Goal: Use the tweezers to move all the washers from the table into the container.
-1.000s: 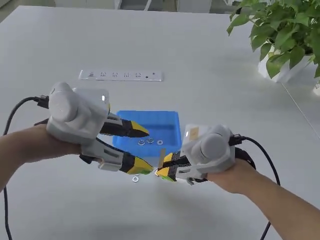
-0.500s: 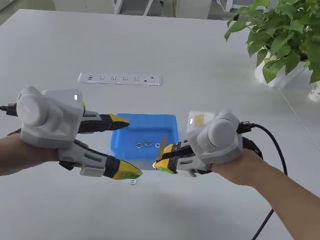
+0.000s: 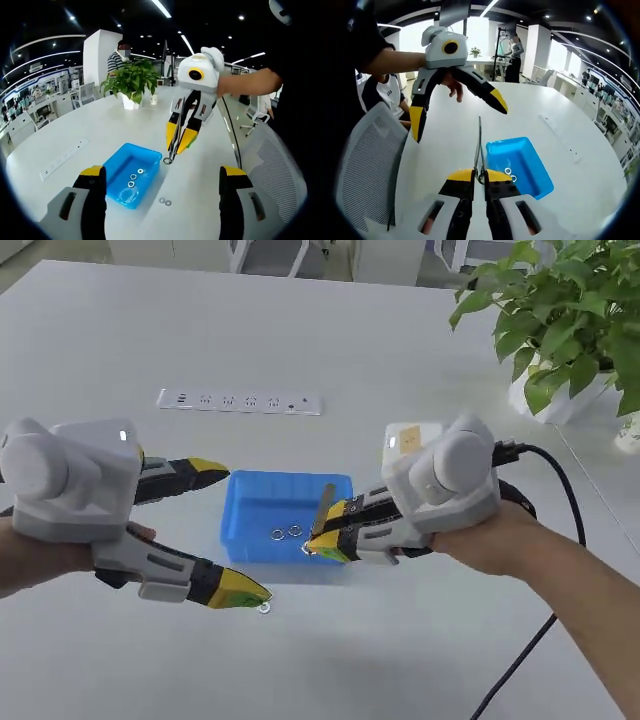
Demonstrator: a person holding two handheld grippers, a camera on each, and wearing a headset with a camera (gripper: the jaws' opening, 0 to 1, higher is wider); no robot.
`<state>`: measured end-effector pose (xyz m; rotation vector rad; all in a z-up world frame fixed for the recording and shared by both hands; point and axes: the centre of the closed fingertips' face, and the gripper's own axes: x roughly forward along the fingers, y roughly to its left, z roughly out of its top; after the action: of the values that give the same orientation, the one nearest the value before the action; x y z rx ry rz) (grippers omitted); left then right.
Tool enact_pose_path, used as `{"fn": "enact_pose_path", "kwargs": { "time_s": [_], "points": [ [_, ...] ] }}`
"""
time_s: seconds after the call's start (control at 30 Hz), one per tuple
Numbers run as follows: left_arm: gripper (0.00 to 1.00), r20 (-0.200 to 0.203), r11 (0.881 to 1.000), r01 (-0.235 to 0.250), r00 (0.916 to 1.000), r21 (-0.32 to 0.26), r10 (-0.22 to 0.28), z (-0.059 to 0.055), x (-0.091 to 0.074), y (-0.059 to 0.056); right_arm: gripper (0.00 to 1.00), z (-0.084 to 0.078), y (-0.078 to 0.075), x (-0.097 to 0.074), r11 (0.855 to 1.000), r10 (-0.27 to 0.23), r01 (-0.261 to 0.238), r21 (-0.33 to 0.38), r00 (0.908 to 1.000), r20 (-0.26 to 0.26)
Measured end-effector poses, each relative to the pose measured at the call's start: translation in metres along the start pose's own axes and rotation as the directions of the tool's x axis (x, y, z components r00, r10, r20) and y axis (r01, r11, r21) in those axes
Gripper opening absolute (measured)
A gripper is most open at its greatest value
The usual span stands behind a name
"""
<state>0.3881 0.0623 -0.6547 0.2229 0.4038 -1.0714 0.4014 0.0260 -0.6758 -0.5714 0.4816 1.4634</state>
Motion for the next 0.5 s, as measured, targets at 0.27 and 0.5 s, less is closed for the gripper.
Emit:
{"fn": "enact_pose_path", "kwargs": {
  "time_s": [0.27,0.5],
  "points": [
    [0.99,-0.008,1.0,-0.012,0.9999,-0.008,0.012,-0.004,-0.005,0.001,0.08,0.01,-0.015,-0.002,1.0,0.004,-0.004,-0.017,0.9998,0.017],
    [0.99,-0.012,1.0,-0.023,0.9997,-0.014,0.023,-0.009,-0.009,0.003,0.08,0.013,-0.032,0.004,0.999,0.005,-0.004,-0.042,0.9999,0.015]
  ]
}}
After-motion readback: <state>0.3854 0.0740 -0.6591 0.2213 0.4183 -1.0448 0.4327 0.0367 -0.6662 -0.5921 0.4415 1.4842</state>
